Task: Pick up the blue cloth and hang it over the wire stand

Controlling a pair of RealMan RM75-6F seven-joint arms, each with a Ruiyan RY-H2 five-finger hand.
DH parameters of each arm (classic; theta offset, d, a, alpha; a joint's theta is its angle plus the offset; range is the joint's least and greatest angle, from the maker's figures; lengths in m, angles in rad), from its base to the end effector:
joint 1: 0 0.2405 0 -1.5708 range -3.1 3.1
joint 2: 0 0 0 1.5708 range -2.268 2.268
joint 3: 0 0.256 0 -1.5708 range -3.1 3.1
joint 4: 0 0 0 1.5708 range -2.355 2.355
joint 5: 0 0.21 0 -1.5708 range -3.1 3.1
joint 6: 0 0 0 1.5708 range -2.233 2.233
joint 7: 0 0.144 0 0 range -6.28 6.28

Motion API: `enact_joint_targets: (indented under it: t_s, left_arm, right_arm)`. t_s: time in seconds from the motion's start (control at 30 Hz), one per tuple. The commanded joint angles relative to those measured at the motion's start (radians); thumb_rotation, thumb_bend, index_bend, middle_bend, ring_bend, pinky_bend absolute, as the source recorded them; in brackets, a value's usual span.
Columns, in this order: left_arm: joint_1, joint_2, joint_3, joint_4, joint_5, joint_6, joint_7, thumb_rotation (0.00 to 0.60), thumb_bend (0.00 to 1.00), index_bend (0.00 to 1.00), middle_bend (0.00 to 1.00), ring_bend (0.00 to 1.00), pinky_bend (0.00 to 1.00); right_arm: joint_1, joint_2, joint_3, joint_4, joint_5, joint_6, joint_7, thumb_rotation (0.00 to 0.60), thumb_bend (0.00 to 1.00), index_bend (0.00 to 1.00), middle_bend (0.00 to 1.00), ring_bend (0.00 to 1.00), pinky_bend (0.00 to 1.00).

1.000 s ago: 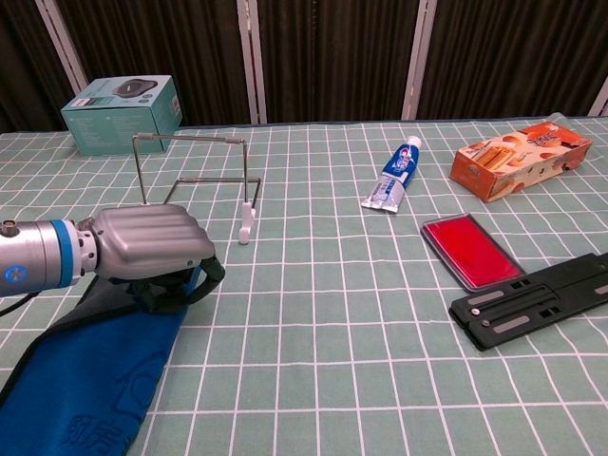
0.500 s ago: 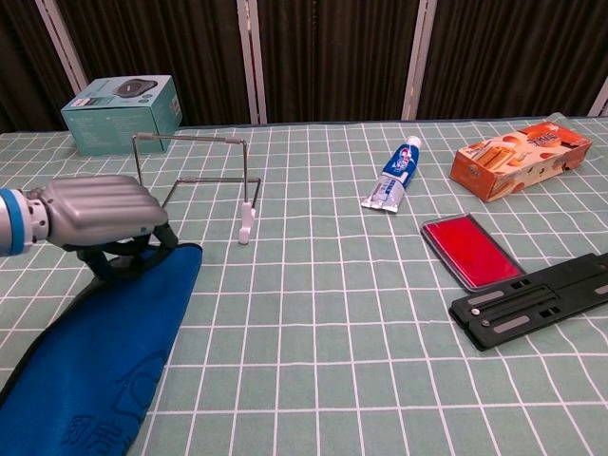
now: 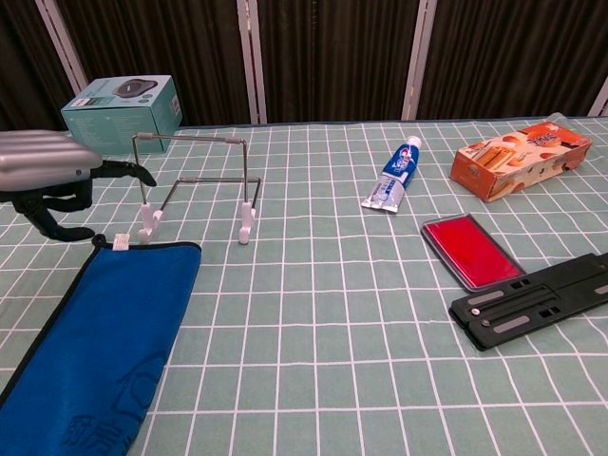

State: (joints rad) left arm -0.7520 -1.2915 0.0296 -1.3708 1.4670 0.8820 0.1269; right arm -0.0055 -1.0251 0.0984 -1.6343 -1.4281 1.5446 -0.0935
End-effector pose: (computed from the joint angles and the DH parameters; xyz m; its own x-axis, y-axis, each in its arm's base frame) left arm -0.2198 0.3450 0.0458 0.7453 0.2090 0.6331 0.6214 -0.5619 -0.5460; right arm -0.3292 -0.1611 0.2063 0.5399 0.0563 0.8398 -0.8366 0.1461 0.5280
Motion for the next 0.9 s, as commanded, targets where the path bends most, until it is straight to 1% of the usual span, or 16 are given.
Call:
enact_joint_targets:
  t_s: [0.03, 0.13, 0.27, 0.57, 0.8, 0.9]
  left_arm:
    - [-0.012, 0.014, -0.018, -0.034, 0.012, -0.003, -0.004, 0.600, 0.38, 0.22, 0.94, 0.95, 1.00]
    - [-0.030, -0.008, -0.032, -0.040, -0.020, -0.043, 0.030, 0.600, 0.38, 0.25, 0.94, 0.95, 1.00]
    - [-0.051, -0.067, -0.051, -0.018, -0.088, -0.105, 0.061, 0.600, 0.39, 0.27, 0.94, 0.95, 1.00]
    - [-0.084, -0.196, -0.076, 0.094, -0.172, -0.166, 0.120, 0.600, 0.38, 0.29, 0.94, 0.95, 1.00]
    - [-0.091, -0.258, -0.083, 0.183, -0.206, -0.198, 0.097, 0.600, 0.39, 0.30, 0.94, 0.95, 1.00]
    - [-0.092, -0.271, -0.081, 0.196, -0.213, -0.220, 0.070, 0.600, 0.39, 0.31, 0.94, 0.95, 1.00]
  right_arm:
    - [-0.001, 0.001, 0.000, -0.002, -0.002, 0.003, 0.001, 0.600, 0.00, 0.00, 0.00, 0.00, 0.00]
    - [-0.002, 0.004, 0.000, -0.003, -0.001, 0.005, 0.005, 0.600, 0.00, 0.00, 0.00, 0.00, 0.00]
    - [-0.003, 0.005, 0.002, 0.002, 0.004, 0.001, 0.015, 0.600, 0.00, 0.00, 0.00, 0.00, 0.00]
    - [0.007, 0.001, 0.008, 0.018, 0.034, -0.028, 0.021, 0.600, 0.00, 0.00, 0.00, 0.00, 0.00]
    - [0.013, -0.003, 0.008, 0.019, 0.040, -0.041, 0.012, 0.600, 0.00, 0.00, 0.00, 0.00, 0.00]
    - [0.014, -0.004, 0.009, 0.021, 0.045, -0.044, 0.012, 0.600, 0.00, 0.00, 0.00, 0.00, 0.00]
